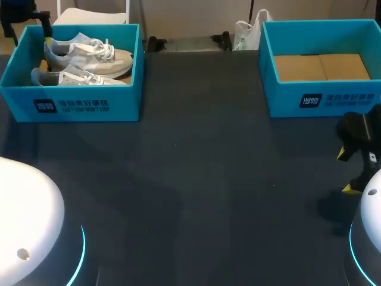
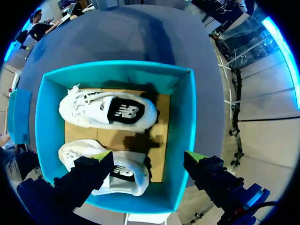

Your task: Take the shoe out of the shoebox, open the shoe tongue, remove and reinsert the insole, then place the shoe into the shoebox

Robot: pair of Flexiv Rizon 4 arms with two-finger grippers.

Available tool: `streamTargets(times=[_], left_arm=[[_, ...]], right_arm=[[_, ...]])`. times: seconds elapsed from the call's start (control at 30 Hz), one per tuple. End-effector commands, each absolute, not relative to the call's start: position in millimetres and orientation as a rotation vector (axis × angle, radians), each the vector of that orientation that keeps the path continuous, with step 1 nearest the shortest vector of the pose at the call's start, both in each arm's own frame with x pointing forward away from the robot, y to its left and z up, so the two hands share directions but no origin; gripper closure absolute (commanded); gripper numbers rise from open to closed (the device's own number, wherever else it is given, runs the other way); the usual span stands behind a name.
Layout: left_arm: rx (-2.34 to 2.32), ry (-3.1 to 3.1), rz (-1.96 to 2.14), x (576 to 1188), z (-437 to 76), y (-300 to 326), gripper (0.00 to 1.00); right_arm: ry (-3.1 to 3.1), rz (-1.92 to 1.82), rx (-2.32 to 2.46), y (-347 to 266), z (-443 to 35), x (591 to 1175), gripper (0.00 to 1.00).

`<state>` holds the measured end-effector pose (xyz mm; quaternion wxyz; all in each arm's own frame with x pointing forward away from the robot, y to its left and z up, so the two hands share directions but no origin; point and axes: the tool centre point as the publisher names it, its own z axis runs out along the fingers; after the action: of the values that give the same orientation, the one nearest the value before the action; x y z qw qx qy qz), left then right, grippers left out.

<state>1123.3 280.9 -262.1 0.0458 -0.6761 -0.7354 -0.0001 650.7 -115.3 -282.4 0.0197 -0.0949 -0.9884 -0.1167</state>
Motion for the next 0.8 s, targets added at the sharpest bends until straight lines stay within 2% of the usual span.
streamTargets(times=[0.03,0.2,0.5,0.8], left_arm=[[-2.110,-2.288,-0.115,1091,-260,278,0.00],[-2.110,-2.288,-0.115,1091,-260,278,0.00],[-2.173,-2.267,-0.091,1054,-265,280,0.00],[-2.183,-2.264,-0.149,1050,-286,280,0.00]], right_arm=[[-3.070,-0.357,-0.297,-115,-283,650,0.00],[-3.070,-0.357,-0.297,-115,-283,650,0.00],[-3.070,-0.357,-0.297,-115,-283,650,0.00],[-3.070,-0.357,-0.297,-115,-283,650,0.00]])
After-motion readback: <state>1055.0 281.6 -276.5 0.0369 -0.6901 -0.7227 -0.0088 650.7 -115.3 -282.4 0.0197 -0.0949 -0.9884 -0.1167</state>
